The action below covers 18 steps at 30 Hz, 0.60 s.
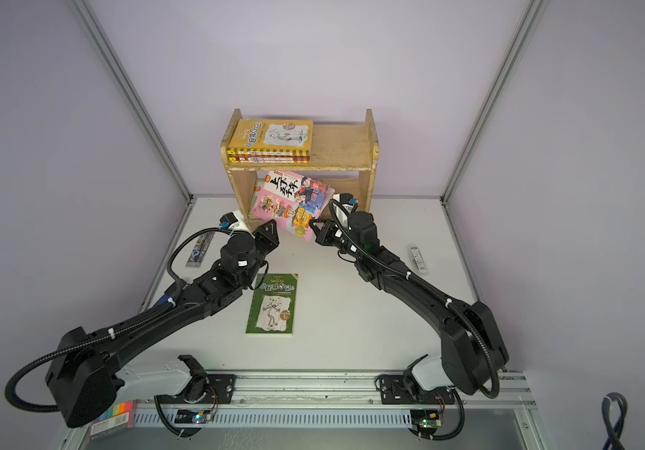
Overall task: Stacking books/files
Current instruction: Place the book on the bookshelf.
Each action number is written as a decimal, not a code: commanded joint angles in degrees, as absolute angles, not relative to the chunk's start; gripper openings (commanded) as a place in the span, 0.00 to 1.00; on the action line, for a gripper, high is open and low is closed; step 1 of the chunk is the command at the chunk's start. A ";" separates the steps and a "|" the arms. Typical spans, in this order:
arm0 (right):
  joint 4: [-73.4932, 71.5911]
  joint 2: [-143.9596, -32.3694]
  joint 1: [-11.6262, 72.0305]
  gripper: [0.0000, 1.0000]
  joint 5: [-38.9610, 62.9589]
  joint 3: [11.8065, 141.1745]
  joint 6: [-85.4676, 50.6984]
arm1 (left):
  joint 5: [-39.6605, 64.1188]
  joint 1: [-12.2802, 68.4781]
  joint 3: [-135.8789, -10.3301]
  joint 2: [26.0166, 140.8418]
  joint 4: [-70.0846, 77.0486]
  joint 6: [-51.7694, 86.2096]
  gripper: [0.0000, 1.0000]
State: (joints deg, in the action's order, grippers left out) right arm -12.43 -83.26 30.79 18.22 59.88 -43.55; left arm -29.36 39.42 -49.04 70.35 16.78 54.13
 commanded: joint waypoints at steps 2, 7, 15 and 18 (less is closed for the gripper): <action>-9.90 -85.32 30.53 0.04 15.98 62.58 -40.79 | -33.10 39.20 -47.75 65.73 11.16 52.13 0.24; -9.66 -87.24 30.06 0.04 17.45 64.64 -40.43 | -36.37 38.35 -46.28 58.72 1.69 49.99 0.27; -6.15 -90.17 29.02 0.05 19.25 68.16 -39.83 | -32.70 34.65 -47.04 52.05 -14.72 47.86 0.47; -4.23 -91.35 28.59 0.08 19.80 69.38 -39.55 | -32.49 34.16 -46.48 50.00 -17.11 47.21 0.57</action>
